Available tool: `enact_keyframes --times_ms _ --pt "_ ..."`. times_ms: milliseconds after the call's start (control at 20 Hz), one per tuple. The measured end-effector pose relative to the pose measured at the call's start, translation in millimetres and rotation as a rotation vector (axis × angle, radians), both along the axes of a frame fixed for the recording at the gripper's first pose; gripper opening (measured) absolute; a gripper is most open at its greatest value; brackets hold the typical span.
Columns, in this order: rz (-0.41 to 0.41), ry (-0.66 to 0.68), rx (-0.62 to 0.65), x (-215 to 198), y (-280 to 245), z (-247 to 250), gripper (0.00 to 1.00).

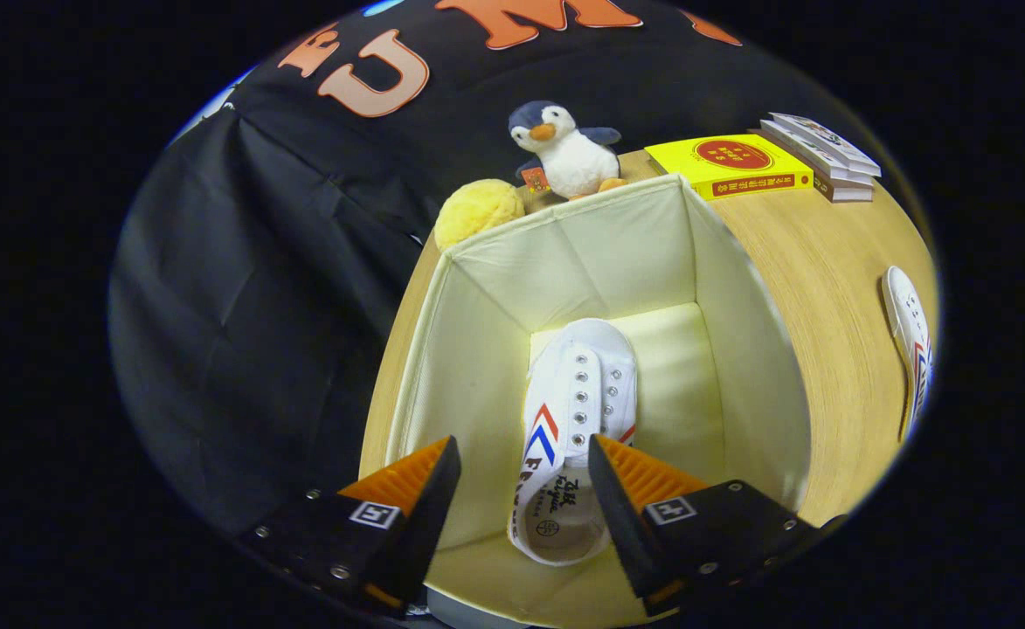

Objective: Open the storage box then place both shoes into the box .Put the left shoe in first, then the right shoe, with the right side of both shoes facing outward in a uniform manner.

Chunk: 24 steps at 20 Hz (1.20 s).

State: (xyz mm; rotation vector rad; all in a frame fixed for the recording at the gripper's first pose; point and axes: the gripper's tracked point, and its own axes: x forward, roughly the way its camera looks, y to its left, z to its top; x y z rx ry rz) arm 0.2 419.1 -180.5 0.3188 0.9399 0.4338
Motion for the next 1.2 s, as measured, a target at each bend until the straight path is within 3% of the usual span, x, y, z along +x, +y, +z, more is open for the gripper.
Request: enact_keyframes --times_ms 50,550,850,1200 --pt "-0.003 -0.008 0.011 -1 -4 9 0.99" --pt "-0.011 -0.159 0.096 19 -66 94 0.99" --pt "-0.102 -0.196 0.051 41 -164 100 0.98" --pt "-0.223 -0.165 -0.086 57 -312 62 0.98"
